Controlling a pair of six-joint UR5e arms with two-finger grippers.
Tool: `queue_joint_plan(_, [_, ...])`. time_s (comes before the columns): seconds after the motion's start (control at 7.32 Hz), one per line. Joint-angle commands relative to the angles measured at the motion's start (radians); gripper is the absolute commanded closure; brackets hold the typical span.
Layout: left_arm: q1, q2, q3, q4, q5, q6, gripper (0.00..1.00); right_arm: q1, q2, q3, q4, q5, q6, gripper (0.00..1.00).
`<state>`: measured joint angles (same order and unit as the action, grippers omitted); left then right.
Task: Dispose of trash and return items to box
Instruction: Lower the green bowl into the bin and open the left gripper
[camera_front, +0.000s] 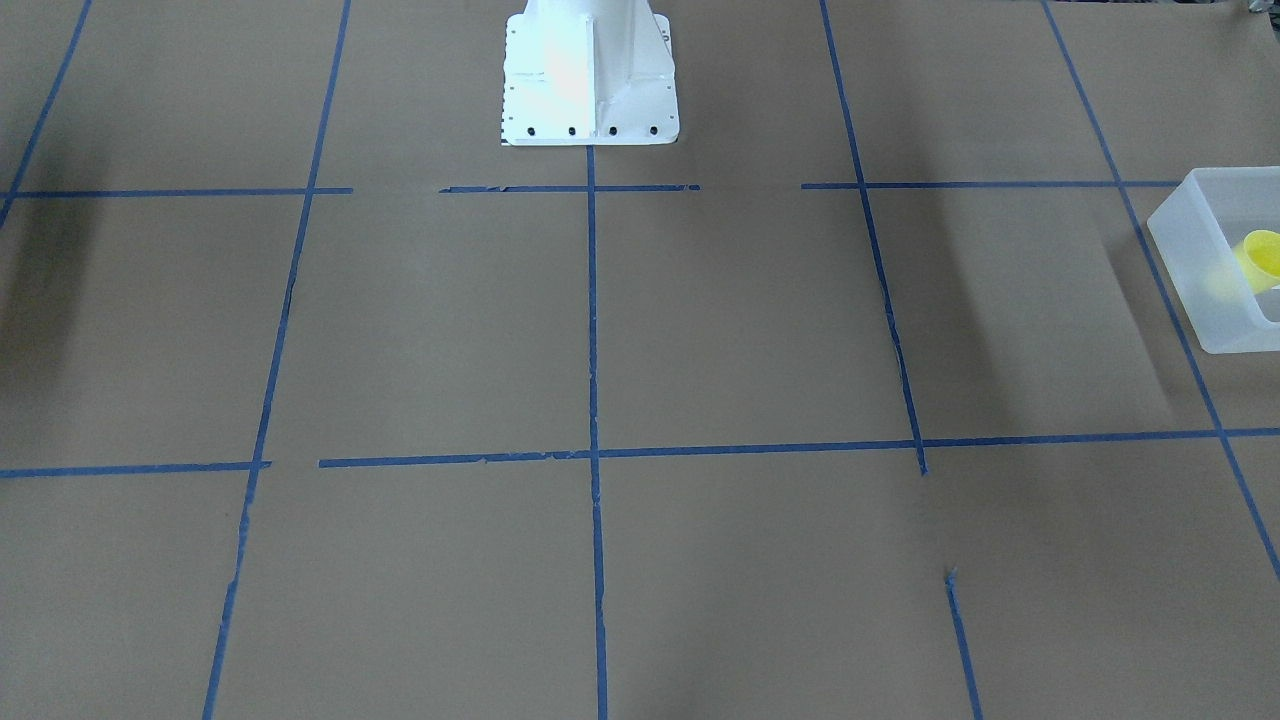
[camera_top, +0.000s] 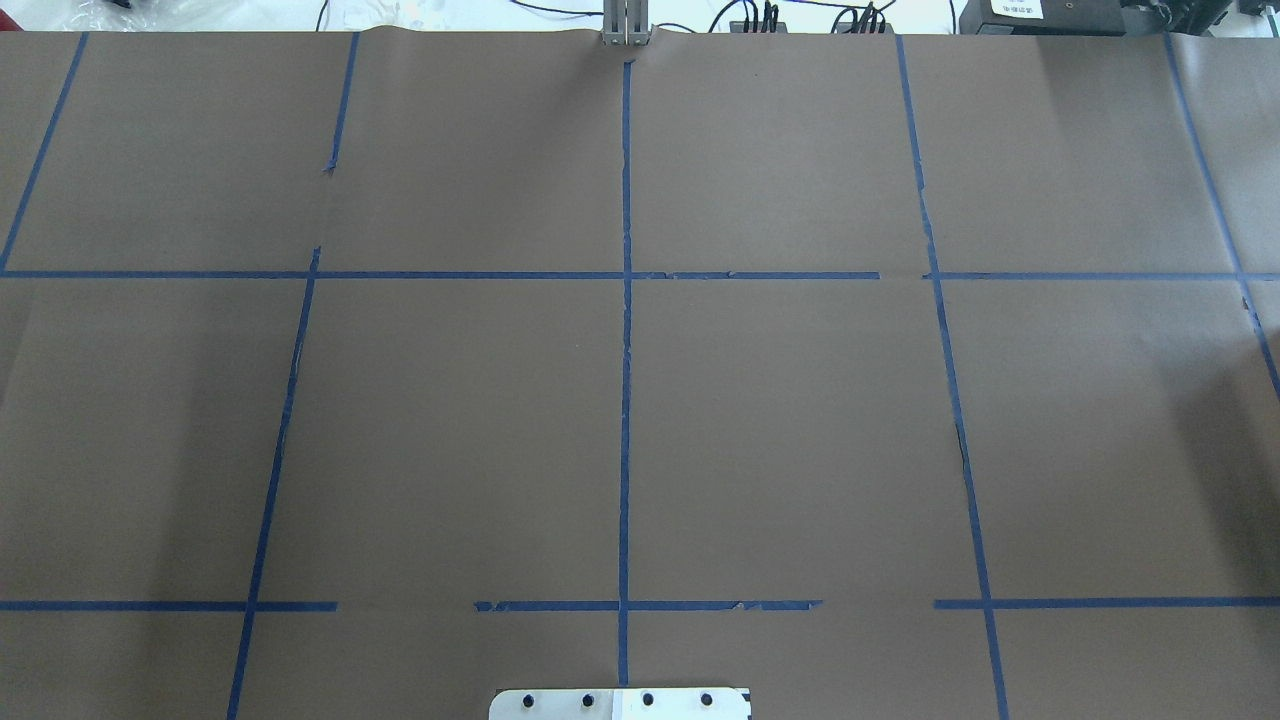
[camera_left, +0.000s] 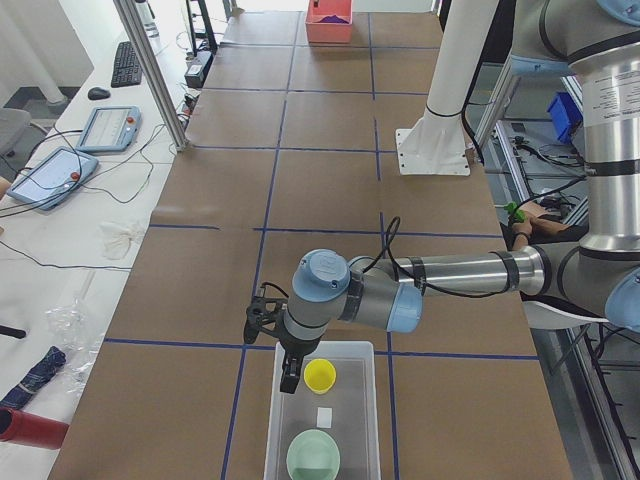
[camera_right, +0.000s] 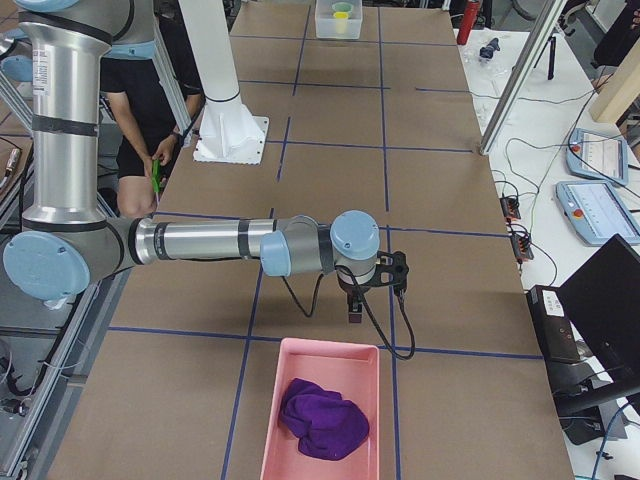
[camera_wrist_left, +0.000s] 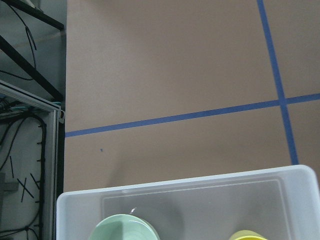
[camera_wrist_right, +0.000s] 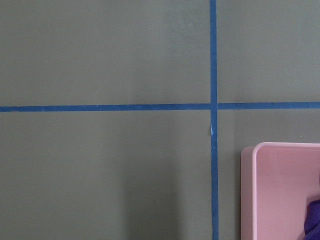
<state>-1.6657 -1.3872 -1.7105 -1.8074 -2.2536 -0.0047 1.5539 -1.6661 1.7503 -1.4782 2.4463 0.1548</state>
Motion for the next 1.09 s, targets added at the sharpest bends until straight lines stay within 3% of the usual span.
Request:
queue_joint_plan(0.0, [0.050,-0.036,-0.017,0.074,-0.047,-0.061,0.00,0.000,-0.001,-0.005,-0.002,0.005,0.002,0.00])
queue_joint_plan(0.96, [0.073,-0.064,-0.011,0.072,-0.049,-0.075,0.00,0.000,-0.001,-0.023,-0.004,0.005,-0.001,0.00])
